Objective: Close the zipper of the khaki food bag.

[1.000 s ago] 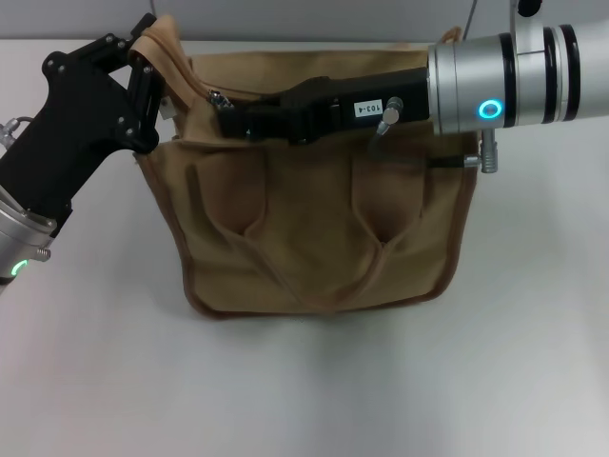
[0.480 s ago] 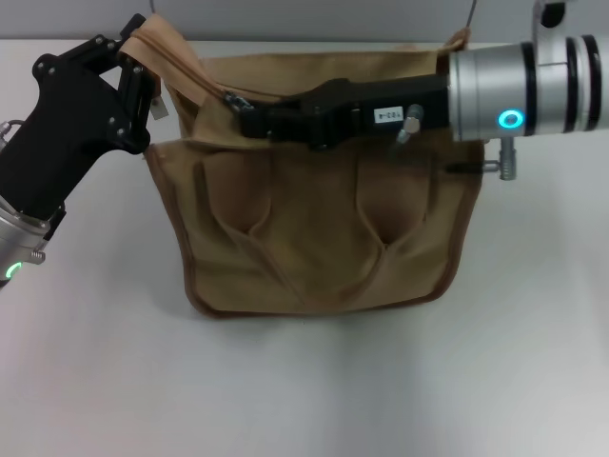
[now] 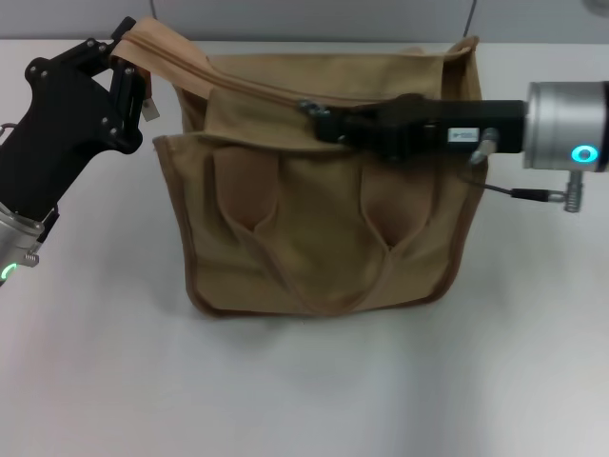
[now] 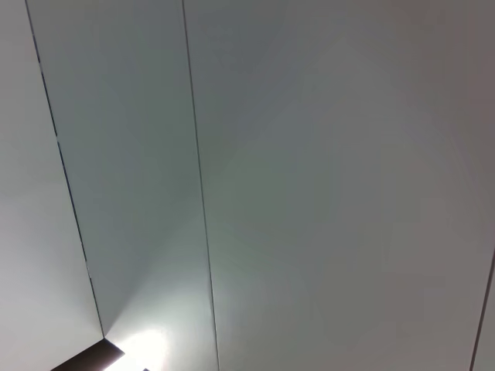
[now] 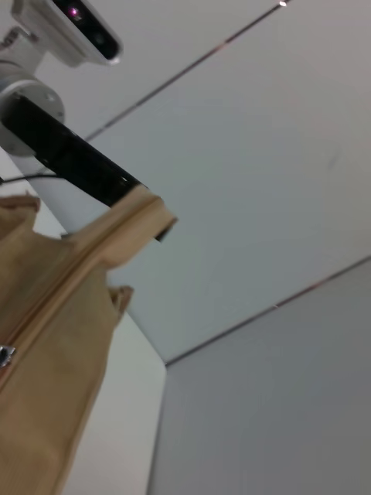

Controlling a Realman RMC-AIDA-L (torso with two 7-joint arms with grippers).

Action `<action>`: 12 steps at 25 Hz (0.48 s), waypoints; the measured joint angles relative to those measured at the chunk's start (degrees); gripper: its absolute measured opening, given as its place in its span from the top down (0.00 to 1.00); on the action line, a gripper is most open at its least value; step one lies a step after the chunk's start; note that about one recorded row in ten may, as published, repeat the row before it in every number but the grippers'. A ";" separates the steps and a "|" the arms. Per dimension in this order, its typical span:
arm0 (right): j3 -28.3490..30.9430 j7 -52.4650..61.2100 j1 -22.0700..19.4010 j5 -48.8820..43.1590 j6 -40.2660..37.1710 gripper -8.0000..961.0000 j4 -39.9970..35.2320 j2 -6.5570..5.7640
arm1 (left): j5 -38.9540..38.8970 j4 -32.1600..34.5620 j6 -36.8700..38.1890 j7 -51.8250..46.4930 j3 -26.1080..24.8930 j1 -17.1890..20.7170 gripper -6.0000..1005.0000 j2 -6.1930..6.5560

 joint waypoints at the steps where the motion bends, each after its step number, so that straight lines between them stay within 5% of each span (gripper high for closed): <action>1: 1.04 -0.33 -0.81 0.00 -0.62 0.99 -0.21 0.00 | -0.01 0.00 -0.13 -0.01 -0.02 0.02 0.98 0.02; 12: 14.09 -1.81 -7.14 -4.49 -5.64 0.99 -0.48 -0.17 | -0.10 0.00 -1.64 -0.04 -0.13 0.11 0.98 0.06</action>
